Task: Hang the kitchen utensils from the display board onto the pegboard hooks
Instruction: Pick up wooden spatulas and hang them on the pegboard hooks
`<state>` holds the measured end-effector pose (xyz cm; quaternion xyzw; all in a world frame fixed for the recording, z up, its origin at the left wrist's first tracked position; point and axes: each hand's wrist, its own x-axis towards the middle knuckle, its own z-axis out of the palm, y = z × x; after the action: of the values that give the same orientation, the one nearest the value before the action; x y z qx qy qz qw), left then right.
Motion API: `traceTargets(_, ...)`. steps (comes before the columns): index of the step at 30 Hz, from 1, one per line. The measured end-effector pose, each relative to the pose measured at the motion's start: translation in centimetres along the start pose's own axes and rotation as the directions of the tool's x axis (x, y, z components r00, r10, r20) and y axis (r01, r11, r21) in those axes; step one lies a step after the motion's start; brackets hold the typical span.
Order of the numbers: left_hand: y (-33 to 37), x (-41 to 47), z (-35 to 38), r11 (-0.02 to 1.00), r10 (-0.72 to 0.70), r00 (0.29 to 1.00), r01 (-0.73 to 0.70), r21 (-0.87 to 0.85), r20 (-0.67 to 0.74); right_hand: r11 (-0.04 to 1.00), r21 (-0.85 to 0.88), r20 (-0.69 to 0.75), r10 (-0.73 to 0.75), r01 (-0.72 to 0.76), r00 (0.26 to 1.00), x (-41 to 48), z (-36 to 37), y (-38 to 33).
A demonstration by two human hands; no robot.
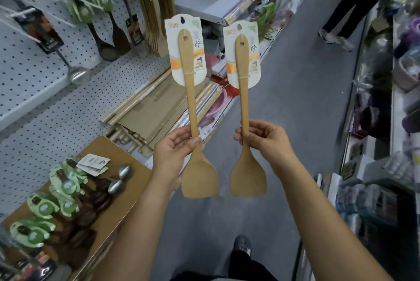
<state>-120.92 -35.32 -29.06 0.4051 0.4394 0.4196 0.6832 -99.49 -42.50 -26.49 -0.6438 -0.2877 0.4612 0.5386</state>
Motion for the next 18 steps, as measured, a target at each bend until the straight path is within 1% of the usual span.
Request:
traceTargets(3, -0.1, 1.8, 3.1, 1.0, 0.014, 0.999, -0.015, -0.002, -0.052, 1.0, -0.011, 0.047, -0.013, 0.013, 0.999, 3.1, -2.2, -1.3)
traceTargets(7, 0.2, 4.2, 5.5, 0.998, 0.041, 0.996, -0.036, 0.056, -0.084, 1.0, 0.0, 0.114, -0.002, 0.002, 0.993, 6.3, -3.1, -2.7)
traceTargets(11, 0.2, 7.1, 6.4, 0.999, 0.044, 0.99, -0.042, 0.015, -0.133, 0.999, -0.021, 0.161, 0.03, -0.027, 0.987, 10.3, -3.1, -3.3)
traceTargets(15, 0.3, 10.9, 6.8, 1.0, 0.027, 0.984, -0.029, -0.01, -0.175, 0.999, -0.049, 0.155, 0.029, -0.022, 0.987, 15.2, -2.6, -3.9)
traceTargets(18, 0.7, 13.5, 6.7, 0.999, 0.045, 0.98, -0.046, 0.002, -0.194, 0.998, -0.057, 0.184, 0.038, -0.028, 0.982, 18.4, -2.1, -4.4)
